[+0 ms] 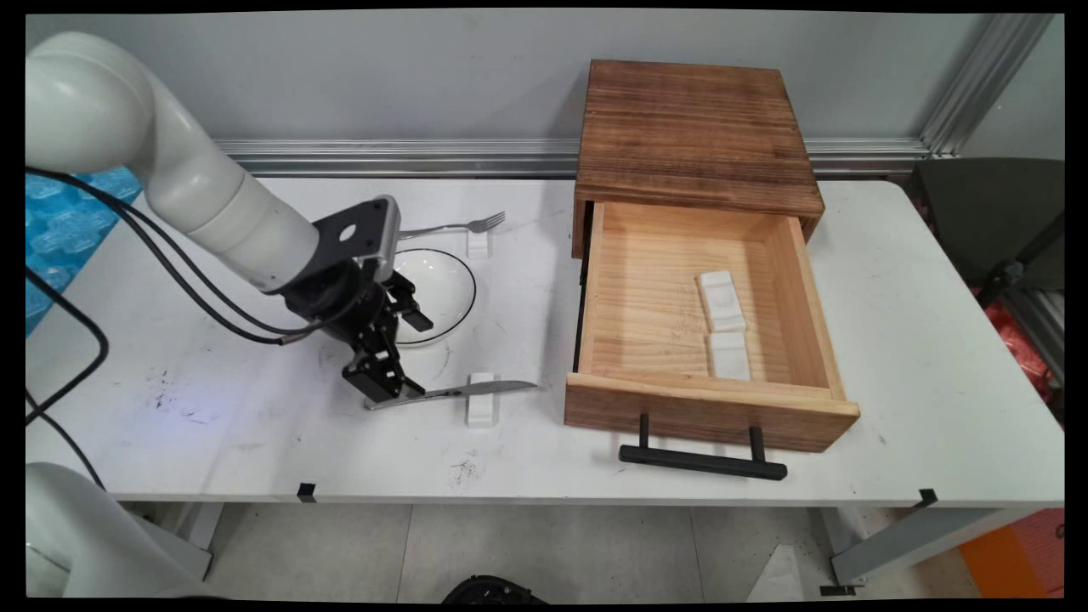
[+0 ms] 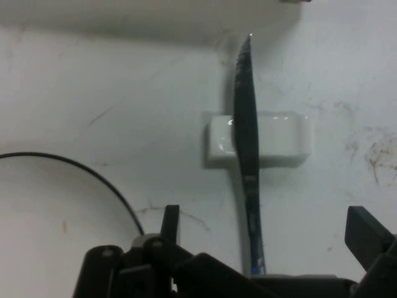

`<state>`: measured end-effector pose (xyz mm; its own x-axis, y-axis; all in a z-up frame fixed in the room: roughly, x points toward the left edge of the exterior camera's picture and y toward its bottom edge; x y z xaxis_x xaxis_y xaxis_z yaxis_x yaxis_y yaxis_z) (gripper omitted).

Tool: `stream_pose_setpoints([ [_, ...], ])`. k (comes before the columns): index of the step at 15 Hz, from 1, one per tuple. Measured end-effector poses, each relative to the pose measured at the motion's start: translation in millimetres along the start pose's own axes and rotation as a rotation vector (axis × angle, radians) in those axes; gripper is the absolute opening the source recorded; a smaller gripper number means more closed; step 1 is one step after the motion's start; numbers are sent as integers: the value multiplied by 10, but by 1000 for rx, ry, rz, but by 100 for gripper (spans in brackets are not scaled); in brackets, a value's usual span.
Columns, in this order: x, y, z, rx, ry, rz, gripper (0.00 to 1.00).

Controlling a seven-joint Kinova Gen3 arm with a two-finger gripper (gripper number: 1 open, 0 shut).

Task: Pick up the knife from the right of the white plate

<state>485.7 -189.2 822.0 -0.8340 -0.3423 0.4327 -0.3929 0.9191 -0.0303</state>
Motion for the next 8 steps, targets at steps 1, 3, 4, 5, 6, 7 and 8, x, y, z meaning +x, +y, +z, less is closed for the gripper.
stream_pose_setpoints([
  [1,-6,14,36,-5,3,0,100],
  [3,-24,36,99,-12,6,1,100],
  [4,-34,42,126,-14,7,2,100],
  [5,-43,44,143,-15,7,2,100],
  [6,-58,46,171,-15,6,2,100],
  [7,-66,46,186,-15,6,3,100],
  [8,-79,45,207,-15,5,2,100],
])
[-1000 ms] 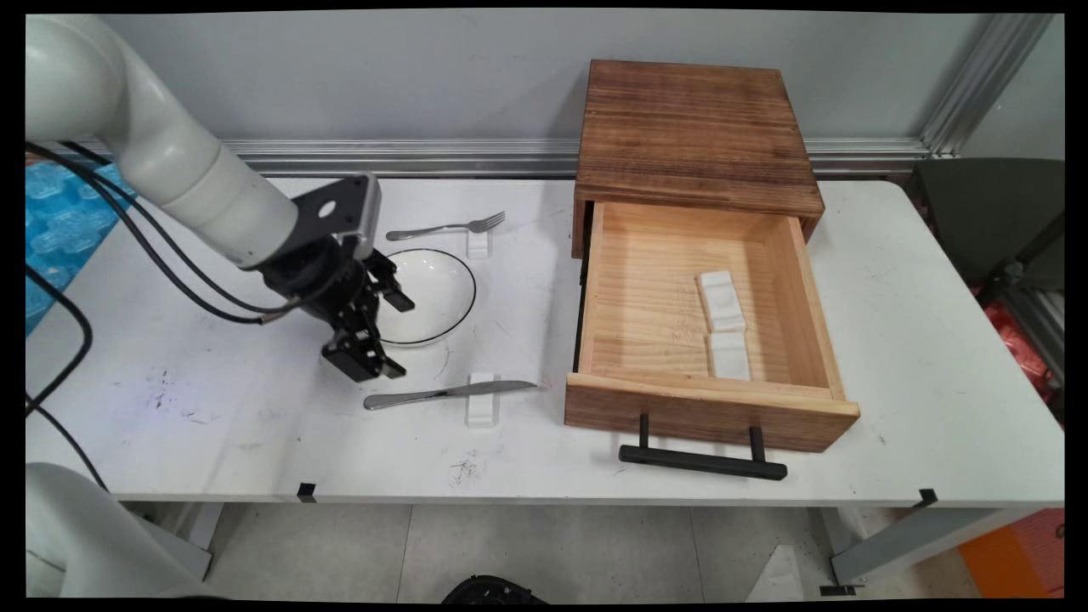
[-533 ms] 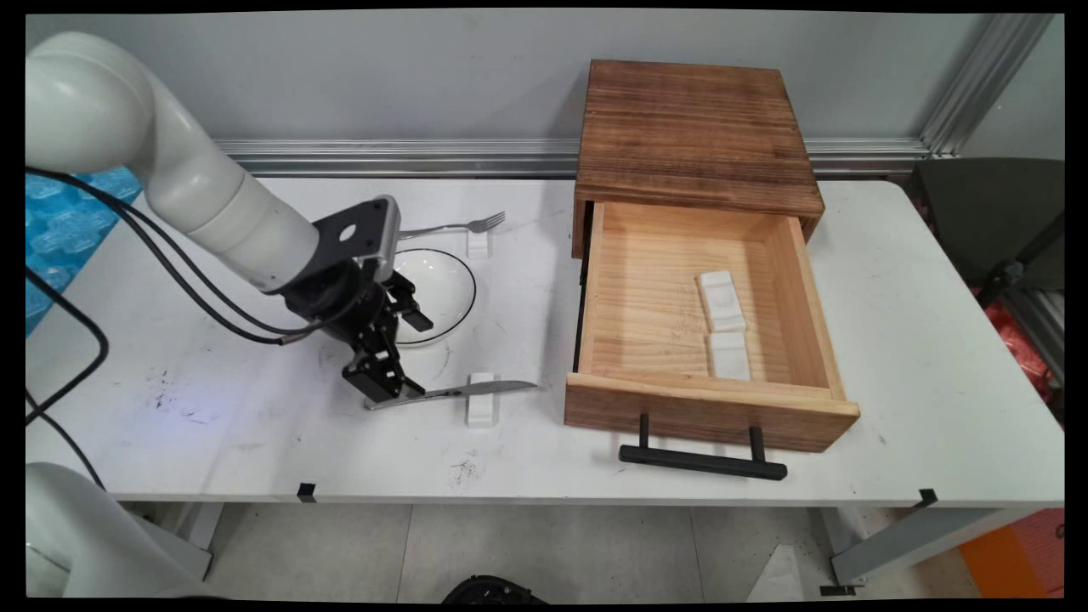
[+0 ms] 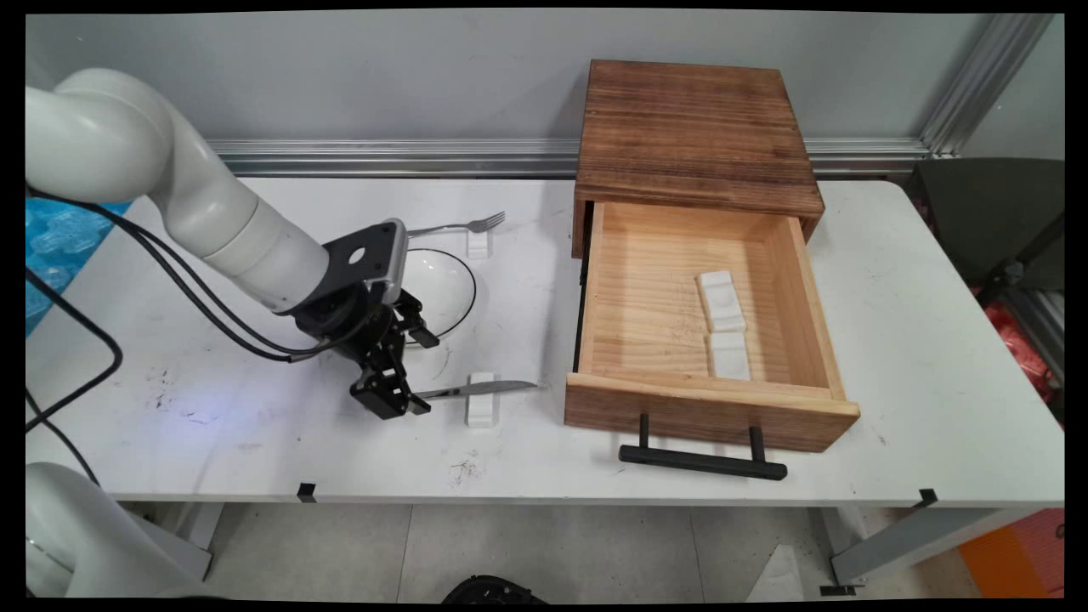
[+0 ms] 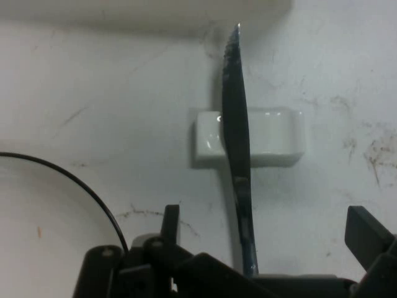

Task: Pick up the knife from the right of the white plate

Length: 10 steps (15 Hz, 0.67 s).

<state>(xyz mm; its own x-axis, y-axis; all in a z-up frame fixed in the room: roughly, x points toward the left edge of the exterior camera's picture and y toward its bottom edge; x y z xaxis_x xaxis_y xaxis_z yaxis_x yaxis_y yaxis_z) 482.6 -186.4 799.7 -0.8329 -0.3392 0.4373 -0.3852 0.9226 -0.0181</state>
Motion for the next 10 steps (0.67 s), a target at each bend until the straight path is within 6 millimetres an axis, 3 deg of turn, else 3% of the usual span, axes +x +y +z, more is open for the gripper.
stream_pose_setpoints([
  [10,-97,-3,210,5,-1,-10,100],
])
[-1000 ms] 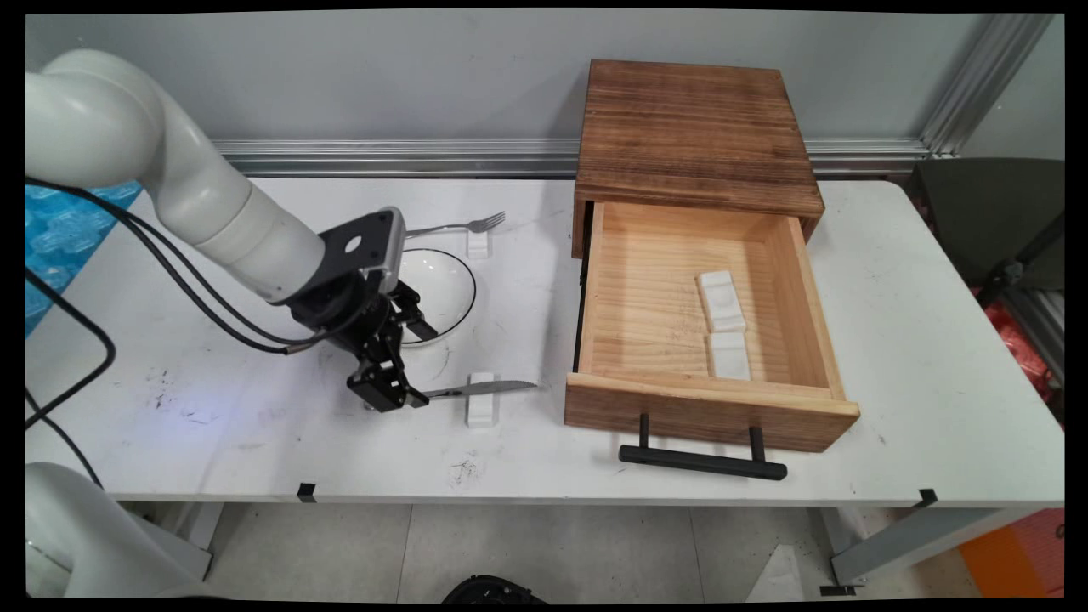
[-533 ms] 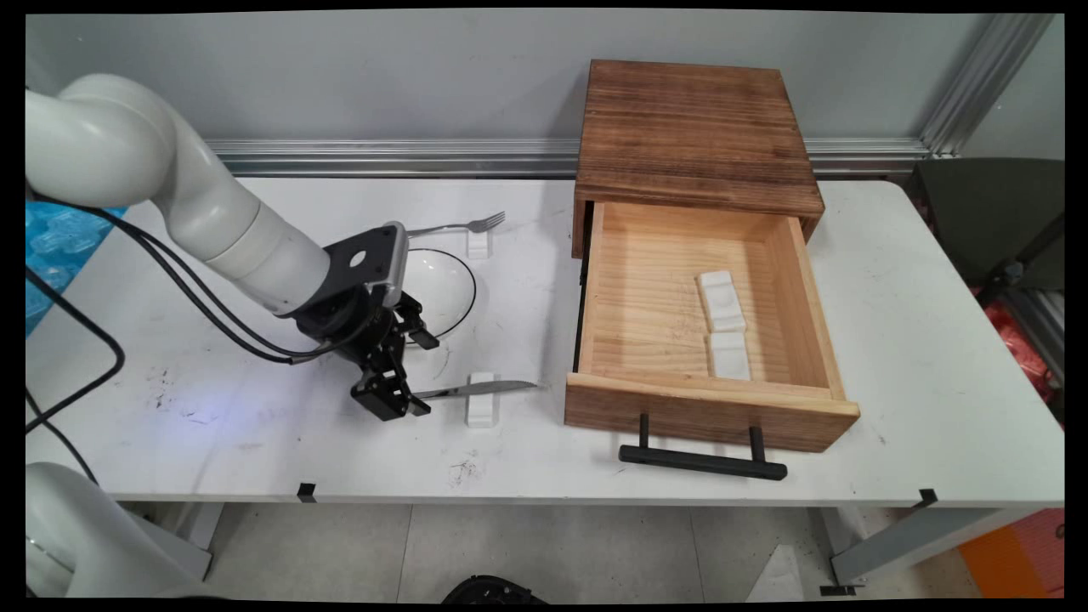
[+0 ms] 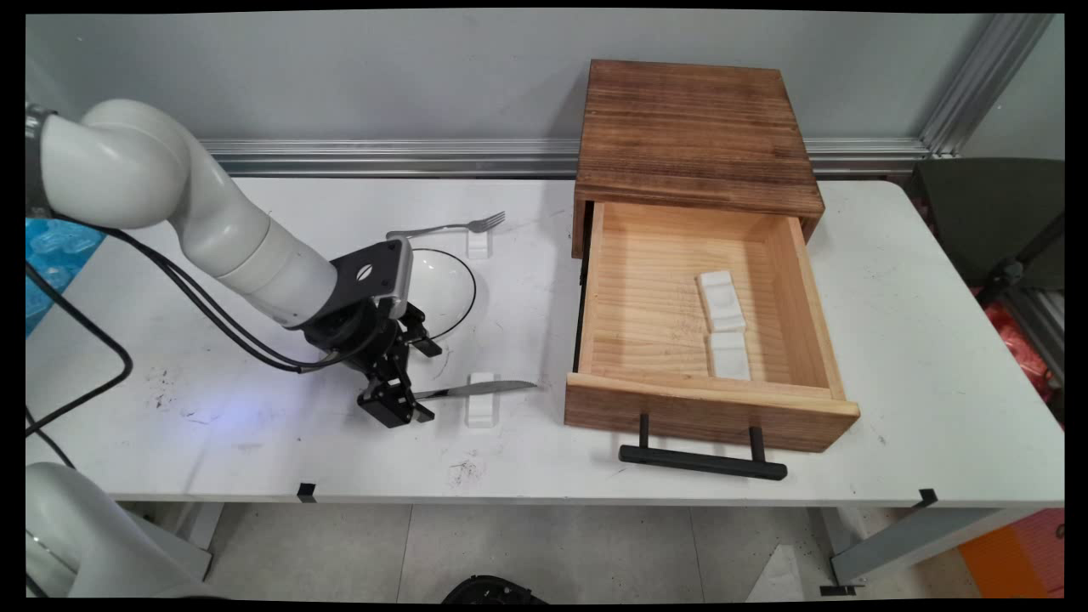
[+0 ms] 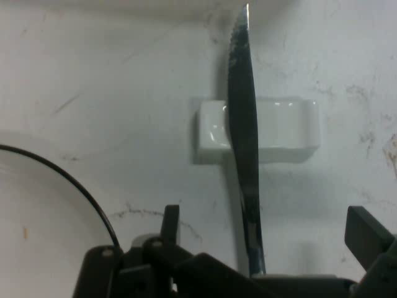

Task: Pick up the knife from the right of the white plate

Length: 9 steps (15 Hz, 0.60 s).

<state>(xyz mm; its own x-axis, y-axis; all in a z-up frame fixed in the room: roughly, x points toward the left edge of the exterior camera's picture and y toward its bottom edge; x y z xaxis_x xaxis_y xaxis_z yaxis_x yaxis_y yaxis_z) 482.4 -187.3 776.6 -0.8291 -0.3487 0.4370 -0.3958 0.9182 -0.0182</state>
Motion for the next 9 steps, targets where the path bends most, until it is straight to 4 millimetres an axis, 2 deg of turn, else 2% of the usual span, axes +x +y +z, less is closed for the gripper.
stream_pose_setpoints([
  [9,-48,-18,139,10,-2,-9,100],
])
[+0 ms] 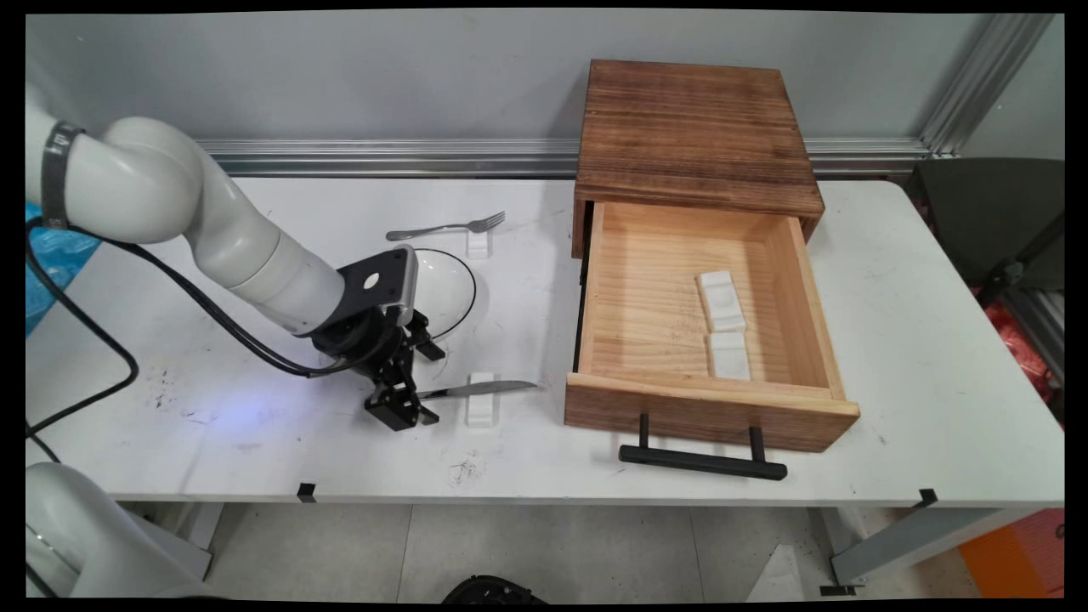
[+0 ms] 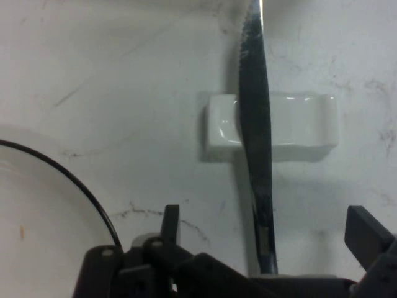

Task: Pick up the knife from the right of the white plate

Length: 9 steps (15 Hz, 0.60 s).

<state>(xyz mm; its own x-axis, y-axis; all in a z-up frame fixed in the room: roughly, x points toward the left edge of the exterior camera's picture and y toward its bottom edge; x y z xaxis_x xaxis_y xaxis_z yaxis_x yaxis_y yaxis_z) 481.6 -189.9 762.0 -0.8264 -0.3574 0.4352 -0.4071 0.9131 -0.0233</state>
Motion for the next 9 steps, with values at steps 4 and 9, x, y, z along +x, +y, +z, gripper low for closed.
stream_pose_setpoints([
  [4,-30,-2,47,0,-6,-6,0],
  [9,-57,10,76,-6,-12,-10,0],
])
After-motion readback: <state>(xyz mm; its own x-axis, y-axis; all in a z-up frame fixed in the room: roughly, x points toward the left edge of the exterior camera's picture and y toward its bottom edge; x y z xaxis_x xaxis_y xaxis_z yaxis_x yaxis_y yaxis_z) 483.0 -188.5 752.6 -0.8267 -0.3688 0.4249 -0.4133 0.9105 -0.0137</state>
